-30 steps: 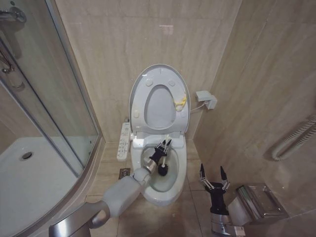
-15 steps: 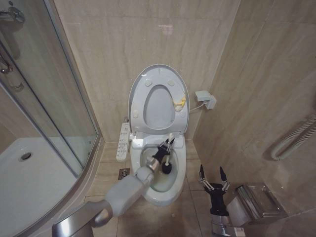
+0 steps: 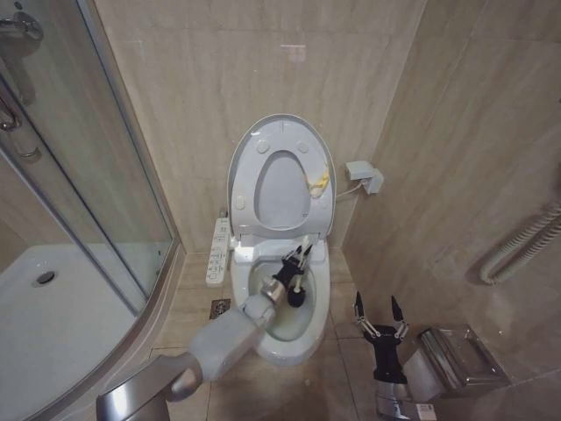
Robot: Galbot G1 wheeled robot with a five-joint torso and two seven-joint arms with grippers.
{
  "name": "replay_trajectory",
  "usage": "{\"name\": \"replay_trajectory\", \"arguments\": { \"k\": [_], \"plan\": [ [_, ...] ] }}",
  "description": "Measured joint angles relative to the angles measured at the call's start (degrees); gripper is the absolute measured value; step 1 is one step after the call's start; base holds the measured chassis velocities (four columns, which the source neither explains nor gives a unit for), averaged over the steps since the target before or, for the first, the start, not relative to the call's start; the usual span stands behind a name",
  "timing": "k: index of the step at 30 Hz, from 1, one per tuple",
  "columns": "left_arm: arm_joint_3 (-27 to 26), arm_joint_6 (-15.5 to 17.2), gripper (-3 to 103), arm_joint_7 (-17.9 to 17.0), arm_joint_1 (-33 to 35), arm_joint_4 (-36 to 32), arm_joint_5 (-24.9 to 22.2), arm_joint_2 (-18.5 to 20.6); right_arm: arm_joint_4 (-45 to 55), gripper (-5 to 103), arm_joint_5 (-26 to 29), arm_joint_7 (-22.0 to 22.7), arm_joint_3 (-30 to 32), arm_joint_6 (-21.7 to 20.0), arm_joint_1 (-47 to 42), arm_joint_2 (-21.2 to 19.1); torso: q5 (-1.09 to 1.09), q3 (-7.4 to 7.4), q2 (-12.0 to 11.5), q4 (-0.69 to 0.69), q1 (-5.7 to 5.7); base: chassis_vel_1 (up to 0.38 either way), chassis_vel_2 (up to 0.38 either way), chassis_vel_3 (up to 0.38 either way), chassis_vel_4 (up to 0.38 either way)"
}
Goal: Open the toilet lid, clean the toilet bowl with a toilet brush, close the toilet lid, and flush.
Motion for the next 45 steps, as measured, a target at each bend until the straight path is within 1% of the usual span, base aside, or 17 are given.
{"name": "replay_trajectory", "arguments": {
  "k": [2,4,7,10,13,17,19,22,25,28,30,33,34,37,39,41,45],
  "plan": [
    [0.00,0.15,19,-0.12,-0.29,-1.28,-0.34,0.25,0.00,100,0.02,0.00,0.03,0.00,0.02,0.00,0.00,0.00,0.00,0.02,0.00,0.000,0.000,0.000,0.000],
    [0.25,1.00,19,-0.64,-1.31,-5.33,-2.17,0.52,-0.01,100,0.01,0.01,0.01,0.00,0.05,0.00,0.00,-0.01,0.00,-0.04,0.00,0.000,0.000,0.000,0.000],
    [1.00,1.88,19,-0.92,-1.83,-7.69,-3.90,0.43,-0.03,100,-0.01,0.00,-0.01,0.00,0.07,0.00,-0.01,-0.01,0.00,-0.07,0.00,0.000,0.000,0.000,0.000],
    [1.54,1.83,19,-0.89,-1.31,-6.29,-3.53,0.49,-0.21,100,-0.01,-0.01,-0.04,-0.01,0.21,0.00,-0.01,-0.02,0.01,-0.10,0.00,0.000,0.000,0.000,0.000],
    [0.51,0.65,19,-0.66,1.90,-2.28,-0.99,2.83,-0.66,100,0.30,0.09,0.50,-0.54,1.01,0.00,-0.02,0.00,0.00,-0.01,0.00,0.000,0.000,0.000,0.000],
    [0.24,0.32,19,-0.69,2.94,-2.35,-0.22,5.31,-1.02,100,0.65,0.22,0.79,-0.98,1.60,0.00,0.00,0.00,0.00,0.04,0.00,0.000,0.000,0.000,0.000],
    [0.29,0.38,19,-0.78,2.69,-3.21,-0.35,5.44,-1.02,100,0.70,0.24,0.81,-1.01,1.69,0.00,-0.01,0.00,0.00,0.02,0.00,0.000,0.000,0.000,0.000],
    [0.60,0.74,19,-1.48,1.04,-6.39,-1.03,4.64,-1.03,100,0.64,0.24,0.65,-1.06,1.88,0.00,0.00,-0.01,0.00,-0.06,0.00,0.000,0.000,0.000,0.000],
    [0.65,0.81,19,-1.63,0.29,-6.16,-1.03,3.43,-1.08,100,0.41,0.23,0.43,-1.07,1.90,0.00,-0.02,-0.01,0.00,-0.11,0.00,0.000,0.000,0.000,0.000],
    [0.57,0.50,19,-1.46,0.46,-3.89,-0.37,3.34,-1.25,100,0.19,0.18,0.20,-1.06,1.81,0.00,-0.01,-0.01,0.00,-0.09,0.00,0.000,0.000,0.000,0.000],
    [0.07,-0.06,19,-0.86,1.40,-1.15,0.51,4.07,-1.43,100,0.18,0.17,0.18,-1.04,1.72,0.00,0.00,-0.01,0.00,-0.01,0.00,0.000,0.000,0.000,0.000],
    [-0.51,-0.40,19,-0.28,2.08,1.00,1.23,4.32,-1.49,100,0.18,0.17,0.20,-1.03,1.73,0.00,0.00,0.00,0.00,0.04,0.00,0.000,0.000,0.000,0.000],
    [-0.66,-0.45,19,-0.22,2.04,1.00,1.29,4.23,-1.49,100,0.18,0.17,0.20,-1.03,1.75,0.01,-0.01,0.00,0.00,0.01,0.00,0.000,0.000,0.000,0.000],
    [-0.29,-0.03,19,-0.59,1.05,-1.65,0.45,3.59,-1.41,100,0.19,0.19,0.21,-1.02,1.69,0.01,0.01,0.00,0.00,0.01,0.01,0.000,0.000,0.000,0.000],
    [0.41,0.66,19,-1.32,-0.69,-5.32,-0.74,2.15,-1.31,100,0.18,0.21,0.28,-1.01,1.53,0.01,-0.01,-0.01,0.00,-0.08,0.00,0.000,0.000,0.000,0.000],
    [0.59,0.85,19,-1.58,-1.79,-6.82,-1.18,0.97,-1.18,100,0.07,0.21,0.32,-0.99,1.39,0.00,0.00,-0.01,0.00,-0.10,0.00,0.000,0.000,0.000,0.000],
    [0.47,0.90,19,-1.71,-2.49,-6.63,-1.48,-0.33,-0.61,100,-0.12,0.21,0.42,-0.94,0.90,0.00,0.01,-0.01,0.00,-0.08,0.00,0.000,0.000,0.000,0.000]
  ]
}}
